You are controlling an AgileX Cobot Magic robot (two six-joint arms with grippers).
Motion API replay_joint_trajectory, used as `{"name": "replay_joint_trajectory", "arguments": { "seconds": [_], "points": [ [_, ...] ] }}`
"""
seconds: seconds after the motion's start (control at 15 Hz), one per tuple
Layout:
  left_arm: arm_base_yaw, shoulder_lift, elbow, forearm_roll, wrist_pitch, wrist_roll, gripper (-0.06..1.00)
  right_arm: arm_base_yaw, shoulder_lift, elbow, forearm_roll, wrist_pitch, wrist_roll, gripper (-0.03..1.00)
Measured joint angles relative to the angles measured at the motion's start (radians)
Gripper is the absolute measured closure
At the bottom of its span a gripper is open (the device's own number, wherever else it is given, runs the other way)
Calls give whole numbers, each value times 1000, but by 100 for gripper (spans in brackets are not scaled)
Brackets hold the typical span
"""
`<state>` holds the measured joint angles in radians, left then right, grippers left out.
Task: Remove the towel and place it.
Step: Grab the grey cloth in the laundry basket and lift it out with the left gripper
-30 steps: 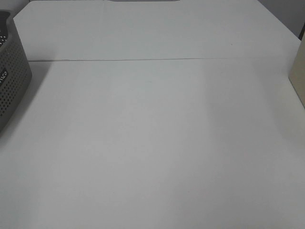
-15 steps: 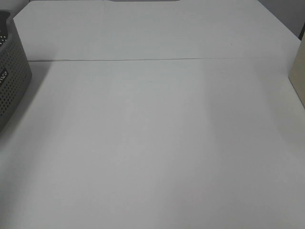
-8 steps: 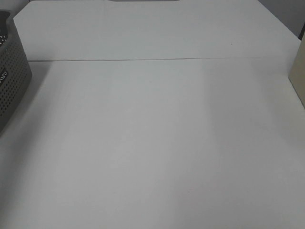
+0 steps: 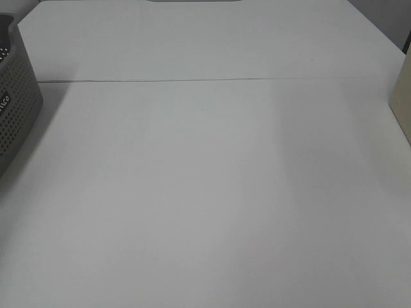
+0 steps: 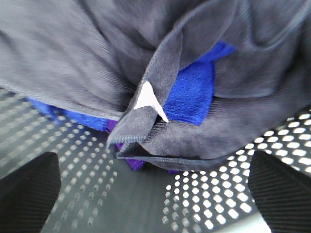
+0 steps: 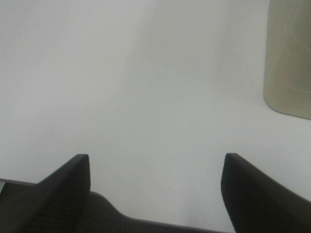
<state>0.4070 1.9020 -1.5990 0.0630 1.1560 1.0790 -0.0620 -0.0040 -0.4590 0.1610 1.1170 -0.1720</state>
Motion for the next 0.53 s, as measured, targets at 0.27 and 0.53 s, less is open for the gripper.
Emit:
{"name": "replay_joint_trajectory", "arguments": {
  "seconds": [0.27, 0.53],
  "points": [
    [0, 192, -100, 64, -9, 22, -5, 0, 0, 0, 0, 0, 0, 23],
    [0, 268, -132, 63, 45, 91, 2, 0, 0, 0, 0, 0, 0, 23]
  ]
}}
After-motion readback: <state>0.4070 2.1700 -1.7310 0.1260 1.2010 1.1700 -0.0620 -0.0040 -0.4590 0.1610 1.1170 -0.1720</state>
